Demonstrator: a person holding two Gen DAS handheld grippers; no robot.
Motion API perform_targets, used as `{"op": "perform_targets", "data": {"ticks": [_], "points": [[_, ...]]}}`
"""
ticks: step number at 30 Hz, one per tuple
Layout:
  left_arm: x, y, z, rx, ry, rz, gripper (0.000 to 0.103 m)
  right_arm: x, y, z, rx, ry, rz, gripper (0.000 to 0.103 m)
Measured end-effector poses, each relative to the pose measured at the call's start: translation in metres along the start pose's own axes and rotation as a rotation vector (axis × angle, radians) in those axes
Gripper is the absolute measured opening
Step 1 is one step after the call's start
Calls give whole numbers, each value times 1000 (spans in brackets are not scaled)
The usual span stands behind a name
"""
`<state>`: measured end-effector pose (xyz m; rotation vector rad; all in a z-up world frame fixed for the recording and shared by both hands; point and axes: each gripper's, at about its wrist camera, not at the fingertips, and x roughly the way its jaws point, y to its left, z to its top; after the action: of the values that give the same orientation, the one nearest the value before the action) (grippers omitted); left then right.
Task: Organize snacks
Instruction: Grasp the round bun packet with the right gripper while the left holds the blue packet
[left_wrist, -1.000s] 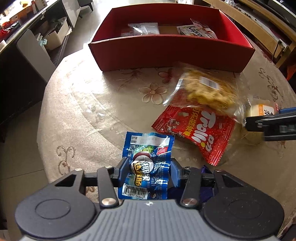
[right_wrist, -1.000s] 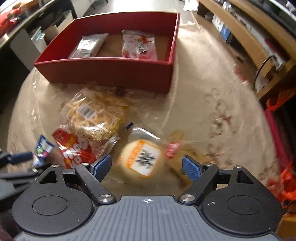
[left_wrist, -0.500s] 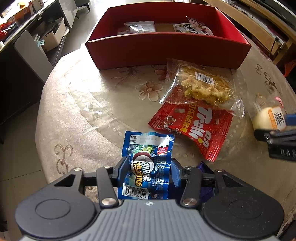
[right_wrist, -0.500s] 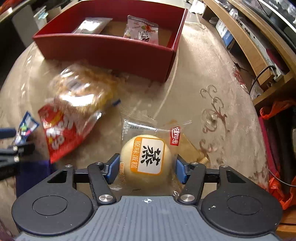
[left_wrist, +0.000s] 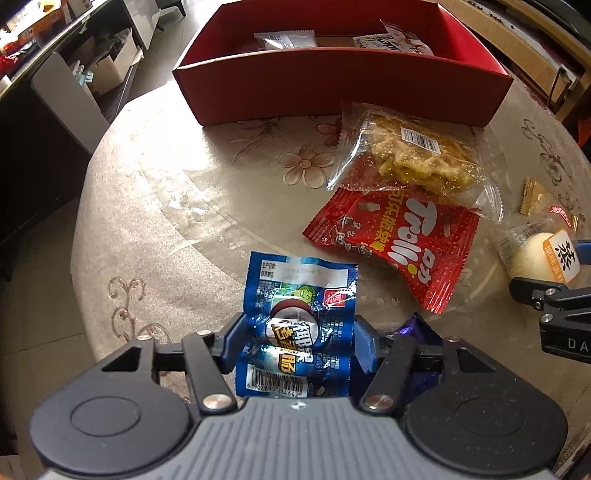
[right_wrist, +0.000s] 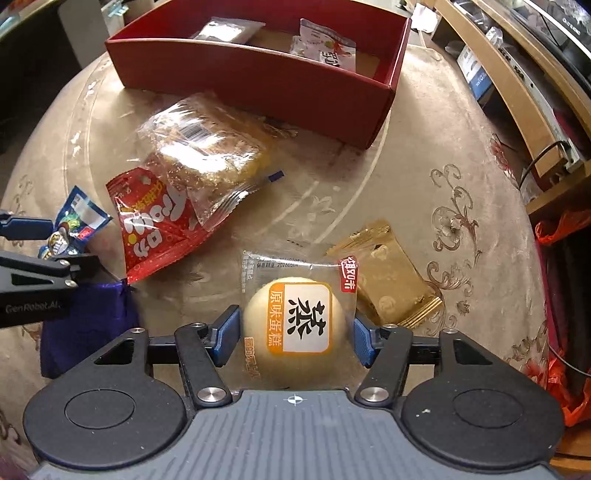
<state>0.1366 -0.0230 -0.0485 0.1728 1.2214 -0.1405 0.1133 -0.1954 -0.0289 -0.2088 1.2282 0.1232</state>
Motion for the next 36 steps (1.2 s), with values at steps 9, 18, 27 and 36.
{"op": "perform_targets", "data": {"ticks": [9, 18, 27, 36], "points": [[-22, 2, -11, -36, -62, -5, 37, -19, 8, -11, -29, -53, -3, 64], [-17, 6, -11, 0, -17, -28, 53, -29, 0, -14, -12, -81, 17, 64], [7, 22, -8, -24, 32, -30, 74, -26, 11, -7, -43, -79, 36, 65], [-8, 8, -13, 15, -18, 27, 69, -24, 12, -6, -56, -79, 10, 65]]}}
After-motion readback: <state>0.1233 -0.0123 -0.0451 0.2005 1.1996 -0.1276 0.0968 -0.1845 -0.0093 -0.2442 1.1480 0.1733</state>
